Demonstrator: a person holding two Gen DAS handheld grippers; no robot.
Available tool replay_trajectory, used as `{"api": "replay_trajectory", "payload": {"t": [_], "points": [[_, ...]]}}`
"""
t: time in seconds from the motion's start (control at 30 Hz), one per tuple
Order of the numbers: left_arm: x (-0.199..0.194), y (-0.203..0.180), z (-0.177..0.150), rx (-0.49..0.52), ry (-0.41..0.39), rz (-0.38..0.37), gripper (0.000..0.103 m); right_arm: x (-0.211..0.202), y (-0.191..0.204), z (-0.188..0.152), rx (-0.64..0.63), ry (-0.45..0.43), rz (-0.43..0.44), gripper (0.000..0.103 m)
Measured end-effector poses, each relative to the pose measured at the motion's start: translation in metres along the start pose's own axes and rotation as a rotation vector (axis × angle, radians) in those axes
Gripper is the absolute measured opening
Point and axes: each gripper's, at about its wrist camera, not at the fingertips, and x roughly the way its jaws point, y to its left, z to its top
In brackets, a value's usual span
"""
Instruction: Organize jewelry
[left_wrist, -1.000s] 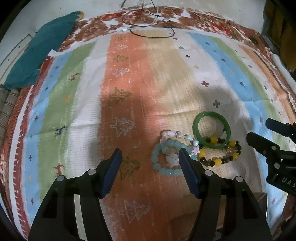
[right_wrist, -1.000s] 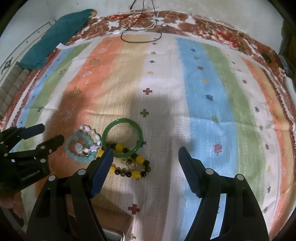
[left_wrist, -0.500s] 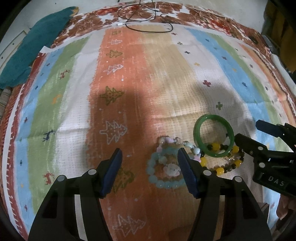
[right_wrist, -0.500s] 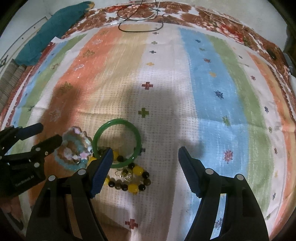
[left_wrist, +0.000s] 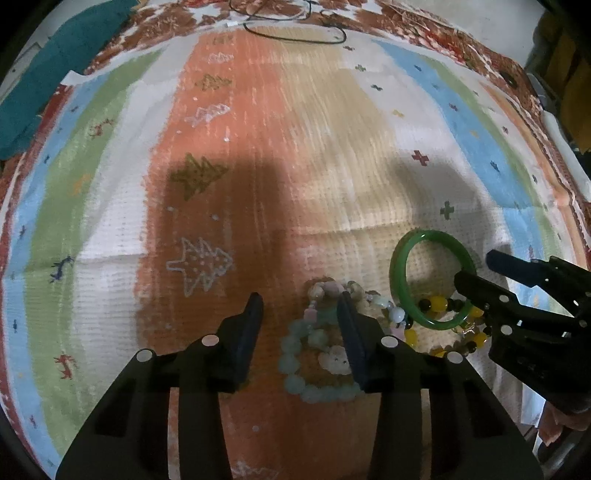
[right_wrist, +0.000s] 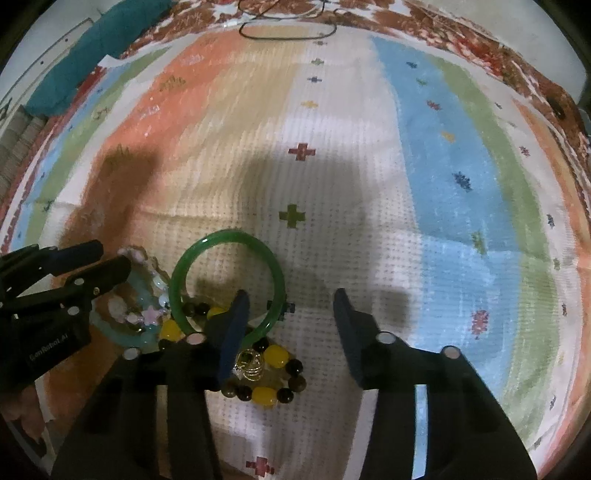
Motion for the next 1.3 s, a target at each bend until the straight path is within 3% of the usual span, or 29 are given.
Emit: {"api": "replay_trajectory", "payload": {"t": [0.1, 0.13, 0.2, 0.33, 0.37, 0.5, 1.3], "points": [[0.003, -0.001, -0.001, -0.003, -0.01, -0.018, 0.035, 0.004, 0.002, 0.001, -0.006, -0.005, -0.001, 0.029], [0.003, -0.001, -0.001, -0.009, -0.009, -0.039, 0.027, 0.004, 0.002, 0.002, -0.005, -0.004, 0.005, 0.027], [0.003, -0.003, 0.0, -0.004, -0.008, -0.05, 0.02, 0.005, 0.002, 0.003, -0.004, -0.002, 0.017, 0.019], [0.003, -0.012, 0.0, 0.04, -0.016, -0.028, 0.015, 0.006, 0.004, 0.001, -0.019, -0.004, 0.018, 0.013], [0.003, -0.013, 0.0, 0.041, -0.016, -0.029, 0.008, 0.005, 0.005, 0.001, -0.02, -0.006, 0.017, 0.013], [-0.002, -0.014, 0.001, 0.042, -0.025, -0.014, 0.008, 0.001, 0.001, 0.002, 0.004, -0.018, 0.037, 0.009], [-0.076, -0.039, -0.015, 0.073, -0.154, 0.006, 0.008, -0.051, 0.002, -0.018, -0.015, -0.095, 0.003, 0.009]]}}
